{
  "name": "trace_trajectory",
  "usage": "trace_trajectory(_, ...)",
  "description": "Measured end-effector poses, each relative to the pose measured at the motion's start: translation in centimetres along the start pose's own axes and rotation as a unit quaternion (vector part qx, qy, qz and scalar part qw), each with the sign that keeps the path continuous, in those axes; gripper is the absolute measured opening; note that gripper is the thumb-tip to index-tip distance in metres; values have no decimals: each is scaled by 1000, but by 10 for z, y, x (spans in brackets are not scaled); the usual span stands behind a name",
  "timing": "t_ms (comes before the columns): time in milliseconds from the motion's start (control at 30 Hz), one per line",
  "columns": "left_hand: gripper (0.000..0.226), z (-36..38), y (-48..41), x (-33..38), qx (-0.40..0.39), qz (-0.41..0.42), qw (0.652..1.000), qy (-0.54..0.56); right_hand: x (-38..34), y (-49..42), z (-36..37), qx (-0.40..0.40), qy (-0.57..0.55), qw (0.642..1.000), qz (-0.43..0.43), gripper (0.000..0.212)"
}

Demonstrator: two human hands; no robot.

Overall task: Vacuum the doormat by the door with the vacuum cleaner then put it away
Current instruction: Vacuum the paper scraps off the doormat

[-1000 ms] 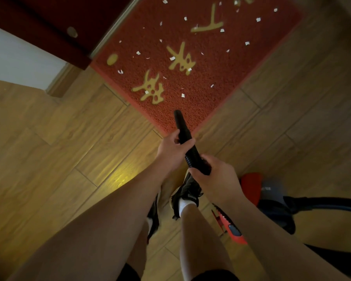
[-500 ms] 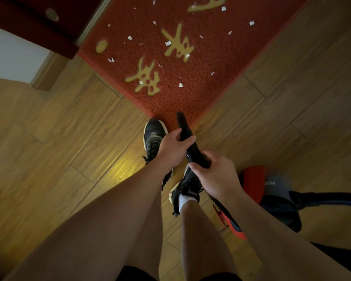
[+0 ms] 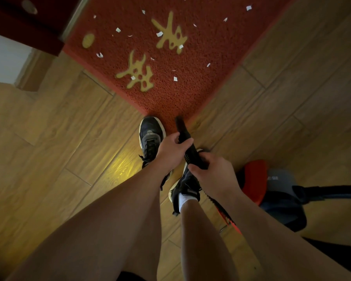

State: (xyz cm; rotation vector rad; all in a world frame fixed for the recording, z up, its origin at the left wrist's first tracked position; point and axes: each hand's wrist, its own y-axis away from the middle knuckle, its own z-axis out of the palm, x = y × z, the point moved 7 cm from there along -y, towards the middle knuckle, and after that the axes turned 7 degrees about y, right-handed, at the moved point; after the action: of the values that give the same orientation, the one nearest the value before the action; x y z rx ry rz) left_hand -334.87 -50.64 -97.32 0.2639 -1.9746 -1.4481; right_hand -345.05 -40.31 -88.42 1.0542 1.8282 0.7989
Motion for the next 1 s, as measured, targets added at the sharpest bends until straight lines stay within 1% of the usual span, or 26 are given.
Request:
trace_trajectory(67,88,-1,-2,-1,-1,2,1000,3,-1,-3,1,4,1,1000,-2,13)
trace_trajectory(167,77,-5,-4,3,8,8,1000,-3,-3,-7,2,5,1,1000,-2,16)
trace_trajectory(333,61,-9,-6,18,11,23,999,31,-9,-9,-5,18,-20,1000,-6,20)
trace_trajectory(367,61,-9,-6,22,8,25,999,34,-10,-10,-7,22,-30,999,-5,21)
trace_trajectory(467,86,-9,-9,33,4,39,999,27,-14,-15,-14,34,-49,998,1,28)
trace_trajectory(500,91,-9,-12,36,3,44,999,24,-15,-17,-16,38,-50,998,2,29)
trace_trajectory(533,90,-9,-12,41,1,46,999,21,-17,-19,-18,41,-54,998,2,30)
trace_trajectory(633,71,-13,-13,56,0,53,998,25,-23,-23,-23,47,-65,997,0,30)
trace_trajectory(667,68,-15,-16,59,2,57,998,25,-25,-24,-24,47,-64,997,-3,31)
trace_trajectory(800,72,-20,-26,67,2,73,997,18,-30,-27,-26,37,-55,998,-5,36)
trace_trajectory(867,73,-23,-30,69,0,65,998,16,-32,-28,-26,31,-52,998,-4,38)
trace_trajectory(1000,71,-29,-38,76,-4,68,998,16,-36,-32,-25,19,-66,998,3,41)
